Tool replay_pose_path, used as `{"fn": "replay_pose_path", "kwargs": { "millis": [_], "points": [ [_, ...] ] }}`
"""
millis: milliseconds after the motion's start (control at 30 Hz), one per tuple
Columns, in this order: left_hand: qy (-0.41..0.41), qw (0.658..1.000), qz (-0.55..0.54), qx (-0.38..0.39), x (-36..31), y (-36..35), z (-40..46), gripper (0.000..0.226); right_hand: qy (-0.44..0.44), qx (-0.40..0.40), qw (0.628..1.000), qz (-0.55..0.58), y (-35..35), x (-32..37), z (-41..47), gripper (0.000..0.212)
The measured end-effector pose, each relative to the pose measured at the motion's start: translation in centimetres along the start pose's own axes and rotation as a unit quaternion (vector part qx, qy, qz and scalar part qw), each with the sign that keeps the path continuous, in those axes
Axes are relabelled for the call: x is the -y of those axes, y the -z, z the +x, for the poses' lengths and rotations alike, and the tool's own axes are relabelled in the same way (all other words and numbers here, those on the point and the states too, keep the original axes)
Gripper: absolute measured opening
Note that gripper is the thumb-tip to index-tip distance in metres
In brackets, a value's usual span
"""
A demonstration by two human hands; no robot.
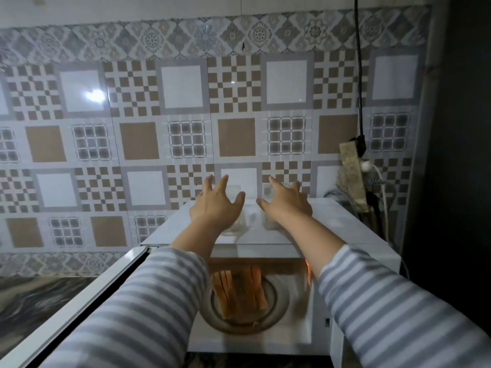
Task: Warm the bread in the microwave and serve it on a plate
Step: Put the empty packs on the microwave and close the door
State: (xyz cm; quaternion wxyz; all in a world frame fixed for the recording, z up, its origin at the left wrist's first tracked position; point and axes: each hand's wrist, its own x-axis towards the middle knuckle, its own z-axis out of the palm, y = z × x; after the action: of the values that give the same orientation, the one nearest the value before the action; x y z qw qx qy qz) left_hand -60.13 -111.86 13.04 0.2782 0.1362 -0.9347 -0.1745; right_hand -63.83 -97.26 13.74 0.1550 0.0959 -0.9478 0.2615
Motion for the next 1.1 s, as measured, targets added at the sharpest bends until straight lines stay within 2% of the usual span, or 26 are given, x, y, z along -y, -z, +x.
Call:
{"fn": "replay_pose_path", "kwargs": {
  "millis": [167, 333, 633, 800, 900, 1100],
  "points": [
    [-0.021, 1.0, 0.01, 0.01, 1.2, 2.6, -4.8, 0.064, 0.011, -0.005, 1.0, -0.018, 2.3, 0.5, -4.9, 0.06],
    [-0.025, 0.999, -0.003, 0.028, 2.7, 5.6, -12.4, 0.06, -0.003, 0.002, 0.999, -0.045, 3.0, 1.6, -14.3, 0.049],
    [-0.084, 0.995, -0.006, 0.043, 6.7, 13.6, -28.0, 0.058, -0.025, 0.045, 0.997, -0.052, 1.9, 5.9, -34.2, 0.053],
    [-0.14, 0.99, -0.001, 0.005, 9.3, 19.8, -33.9, 0.051, 0.038, 0.036, 0.998, -0.027, 1.4, 10.0, -43.5, 0.057],
    [-0.141, 0.989, -0.028, -0.018, 11.4, 23.3, -35.5, 0.047, 0.078, 0.033, 0.996, -0.008, 1.2, 12.7, -47.4, 0.058],
    [-0.123, 0.99, -0.061, 0.042, 18.3, 24.7, -36.8, 0.052, 0.121, 0.044, 0.991, -0.041, 0.4, 17.5, -51.2, 0.059]
  ]
}}
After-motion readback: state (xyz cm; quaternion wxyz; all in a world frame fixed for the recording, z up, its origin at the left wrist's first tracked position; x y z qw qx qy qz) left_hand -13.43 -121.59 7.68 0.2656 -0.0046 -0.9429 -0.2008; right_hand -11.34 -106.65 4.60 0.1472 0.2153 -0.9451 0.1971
